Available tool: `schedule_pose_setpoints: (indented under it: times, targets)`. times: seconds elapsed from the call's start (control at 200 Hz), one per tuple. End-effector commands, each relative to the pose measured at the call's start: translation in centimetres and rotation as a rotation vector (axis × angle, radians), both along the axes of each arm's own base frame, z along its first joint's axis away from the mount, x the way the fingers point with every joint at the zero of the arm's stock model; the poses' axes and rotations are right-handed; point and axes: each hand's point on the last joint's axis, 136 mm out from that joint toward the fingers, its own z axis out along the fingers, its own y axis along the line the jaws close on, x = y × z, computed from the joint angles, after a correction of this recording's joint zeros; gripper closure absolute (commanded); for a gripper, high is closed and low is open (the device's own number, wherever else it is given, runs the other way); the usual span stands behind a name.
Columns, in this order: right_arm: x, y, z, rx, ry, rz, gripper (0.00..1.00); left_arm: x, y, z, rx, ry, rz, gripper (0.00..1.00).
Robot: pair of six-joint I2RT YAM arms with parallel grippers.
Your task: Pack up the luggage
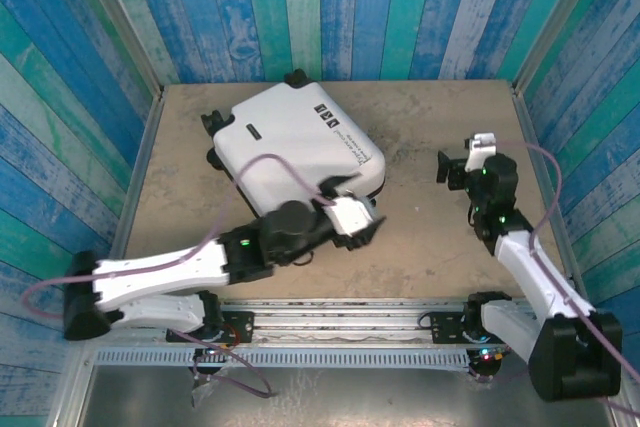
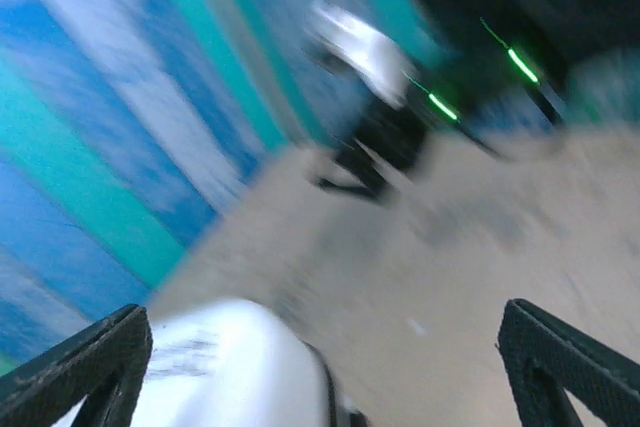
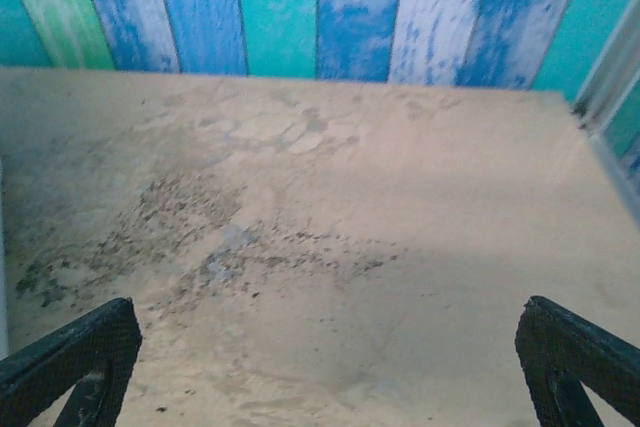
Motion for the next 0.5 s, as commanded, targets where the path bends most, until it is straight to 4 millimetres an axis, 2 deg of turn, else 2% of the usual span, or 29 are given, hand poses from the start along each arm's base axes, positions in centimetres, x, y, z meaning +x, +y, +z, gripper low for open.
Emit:
schedule_pose_setpoints:
  times: [0.0, 0.055, 0.12, 0.155, 0.215, 0.28, 0.361, 0.426, 0.496]
  targets:
    - [-0.5, -1.2, 0.4, -0.064, -0.113, -0.044, 0.0, 3.6, 10.6, 5.1, -0.29, -0.073, 0.442, 0.07]
    - [-0.4, -0.7, -0.6, -0.063, -0.087, -0.017, 0.0, 5.5, 16.7, 3.8, -0.361, -0.041, 0.697, 0.07]
    - [0.0, -0.4, -2.0, -0.064, -0.048, 0.001, 0.0, 7.2, 24.1, 0.3, -0.437, 0.041, 1.0, 0.07]
    - [0.3, -0.4, -2.8, -0.064, -0.032, 0.002, 0.0, 7.5, 28.6, -1.8, -0.517, 0.082, 1.169, 0.07]
    - [0.9, -0.3, -4.1, -0.067, -0.007, 0.008, 0.0, 6.7, 34.0, -5.7, -0.638, 0.131, 1.341, 0.07]
    - [1.6, 0.0, -5.2, -0.06, 0.013, 0.024, 0.0, 6.5, 36.2, -9.2, -0.675, 0.118, 1.341, 0.07]
    - [2.5, 0.5, -6.9, -0.057, 0.034, 0.049, 0.0, 6.7, 36.3, -12.2, -0.716, 0.049, 1.243, 0.07]
    - [3.6, 1.0, -6.9, -0.065, 0.037, 0.077, 0.0, 6.7, 36.4, -13.5, -0.743, 0.002, 1.194, 0.07]
    - [4.2, 1.8, -7.4, -0.09, 0.044, 0.134, 0.0, 7.4, 37.3, -15.4, -0.721, 0.031, 1.231, 0.07]
